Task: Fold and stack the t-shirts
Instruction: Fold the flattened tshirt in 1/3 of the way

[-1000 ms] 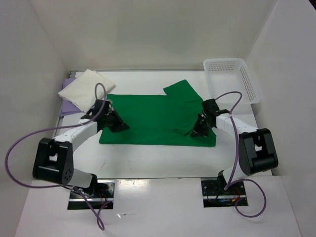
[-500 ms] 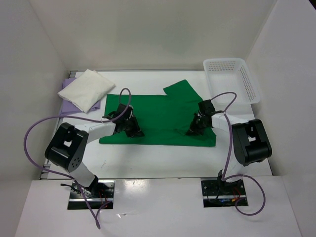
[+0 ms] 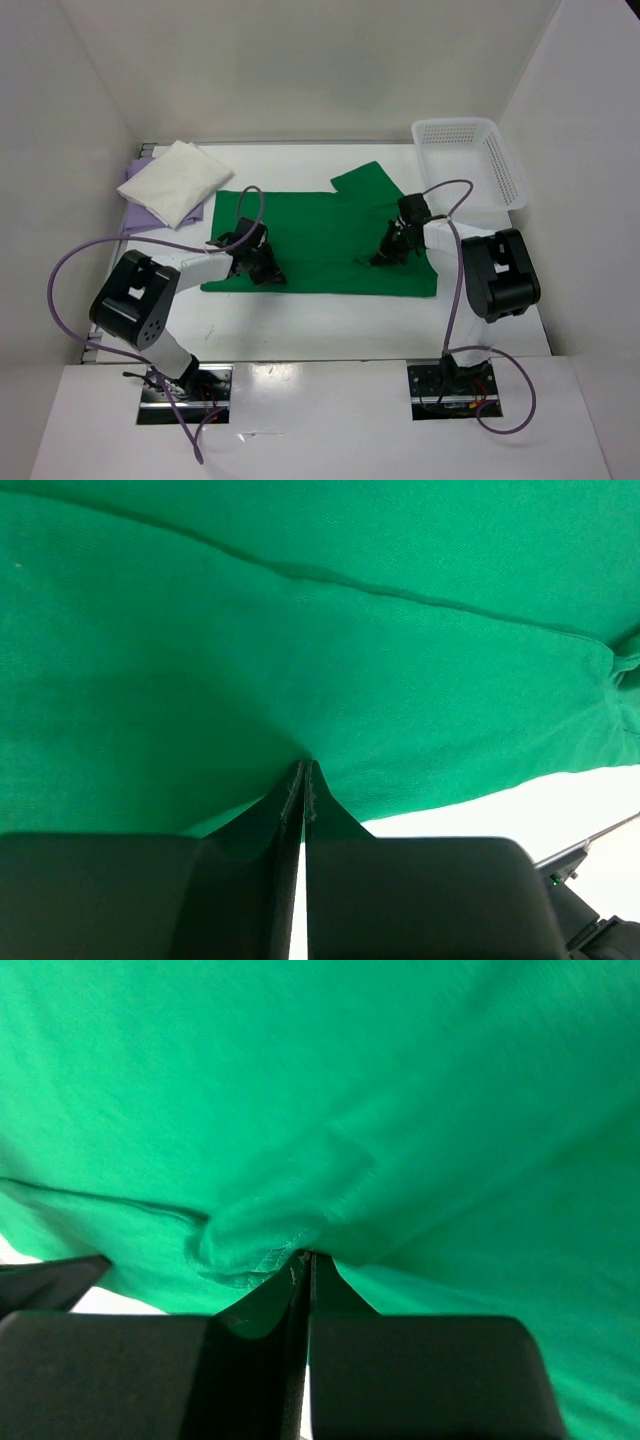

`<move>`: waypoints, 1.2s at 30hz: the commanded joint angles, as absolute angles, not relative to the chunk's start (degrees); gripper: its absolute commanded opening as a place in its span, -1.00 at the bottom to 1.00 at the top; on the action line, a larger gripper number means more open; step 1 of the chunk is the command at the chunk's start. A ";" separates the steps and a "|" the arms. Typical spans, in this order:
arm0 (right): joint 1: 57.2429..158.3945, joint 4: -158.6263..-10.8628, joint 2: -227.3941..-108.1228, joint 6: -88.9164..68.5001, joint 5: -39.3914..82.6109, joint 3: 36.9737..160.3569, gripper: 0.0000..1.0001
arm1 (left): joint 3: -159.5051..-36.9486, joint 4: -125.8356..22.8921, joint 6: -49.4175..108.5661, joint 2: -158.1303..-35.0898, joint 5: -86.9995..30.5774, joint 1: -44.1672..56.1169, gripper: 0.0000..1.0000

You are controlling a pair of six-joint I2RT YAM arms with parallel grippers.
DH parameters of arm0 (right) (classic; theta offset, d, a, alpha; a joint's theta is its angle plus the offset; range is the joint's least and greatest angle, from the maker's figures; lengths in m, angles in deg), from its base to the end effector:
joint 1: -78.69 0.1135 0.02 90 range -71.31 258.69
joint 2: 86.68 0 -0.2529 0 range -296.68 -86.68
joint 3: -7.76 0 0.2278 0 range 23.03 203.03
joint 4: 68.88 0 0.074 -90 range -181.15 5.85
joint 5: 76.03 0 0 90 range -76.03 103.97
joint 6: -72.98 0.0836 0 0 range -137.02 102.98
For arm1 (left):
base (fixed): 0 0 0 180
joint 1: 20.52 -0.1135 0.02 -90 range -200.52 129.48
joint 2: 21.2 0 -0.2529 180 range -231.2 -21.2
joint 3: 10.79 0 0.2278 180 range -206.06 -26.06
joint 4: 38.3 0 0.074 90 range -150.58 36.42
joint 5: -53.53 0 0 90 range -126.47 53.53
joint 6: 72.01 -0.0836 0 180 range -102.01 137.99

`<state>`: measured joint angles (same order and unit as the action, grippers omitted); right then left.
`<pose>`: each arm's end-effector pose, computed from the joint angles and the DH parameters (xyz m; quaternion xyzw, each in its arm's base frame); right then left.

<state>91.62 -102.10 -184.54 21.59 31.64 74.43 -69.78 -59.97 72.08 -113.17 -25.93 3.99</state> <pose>0.3021 0.0954 0.1075 0.1810 0.9471 0.2300 0.1320 0.2759 -0.1426 0.1149 -0.2152 0.9245 -0.2592 0.1785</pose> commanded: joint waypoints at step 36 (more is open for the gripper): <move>112.87 -99.79 -190.65 24.81 30.84 81.66 -0.99 | -65.80 -68.17 66.42 -112.35 -24.26 0.04 -0.81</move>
<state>111.18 -101.75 -189.39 24.28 32.86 80.09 -70.39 -65.00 66.03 -112.58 -25.77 0.82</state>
